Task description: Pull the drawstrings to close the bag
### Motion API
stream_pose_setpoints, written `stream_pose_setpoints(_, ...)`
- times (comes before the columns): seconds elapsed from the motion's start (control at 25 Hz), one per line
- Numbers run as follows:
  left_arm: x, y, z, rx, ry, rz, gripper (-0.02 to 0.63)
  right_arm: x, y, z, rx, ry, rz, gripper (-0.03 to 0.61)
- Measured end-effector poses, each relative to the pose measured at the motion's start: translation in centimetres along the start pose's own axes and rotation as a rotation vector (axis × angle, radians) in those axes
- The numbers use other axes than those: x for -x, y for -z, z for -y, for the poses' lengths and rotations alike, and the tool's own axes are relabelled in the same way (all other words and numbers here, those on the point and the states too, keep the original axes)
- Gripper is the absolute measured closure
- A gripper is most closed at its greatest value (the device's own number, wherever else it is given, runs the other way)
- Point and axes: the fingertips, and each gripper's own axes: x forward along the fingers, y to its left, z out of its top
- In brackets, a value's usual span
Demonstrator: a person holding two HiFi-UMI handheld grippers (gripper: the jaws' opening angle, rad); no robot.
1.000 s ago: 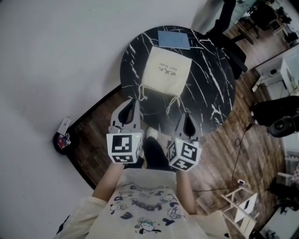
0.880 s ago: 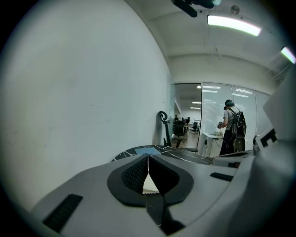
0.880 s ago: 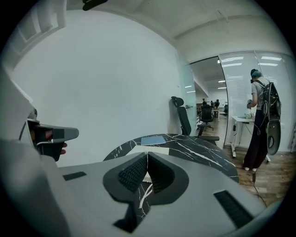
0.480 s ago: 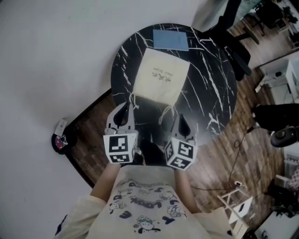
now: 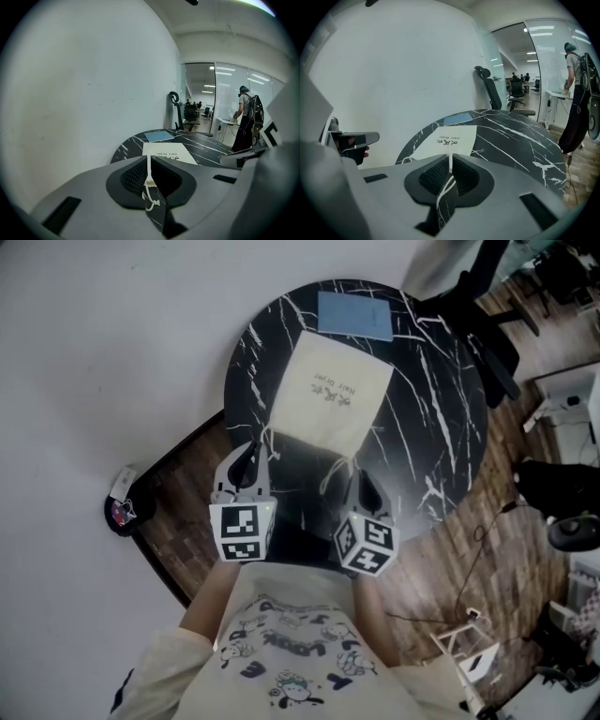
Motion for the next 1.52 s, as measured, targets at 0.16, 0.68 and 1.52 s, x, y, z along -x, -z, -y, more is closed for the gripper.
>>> stream_pose_setpoints(0.16, -0.9, 1.3, -0.5, -0.012, -0.011, -0.042, 0.569, -0.9, 0.8, 0.1, -0.002, 0.006, -0.037, 0.563)
stream_pose_setpoints(0.68, -5.4, 3.7, -1.6, -0.079, 0.085, -0.163, 0.448, -3.5, 3.1, 0.5, -0.031, 0.136, -0.122, 0.563)
stream_pose_setpoints(1.52, -10.0, 8.9, -1.7, -0.112, 0.174, -0.306, 0.394, -7.5, 6.0, 1.0, -0.085, 0.22, -0.217, 0.454)
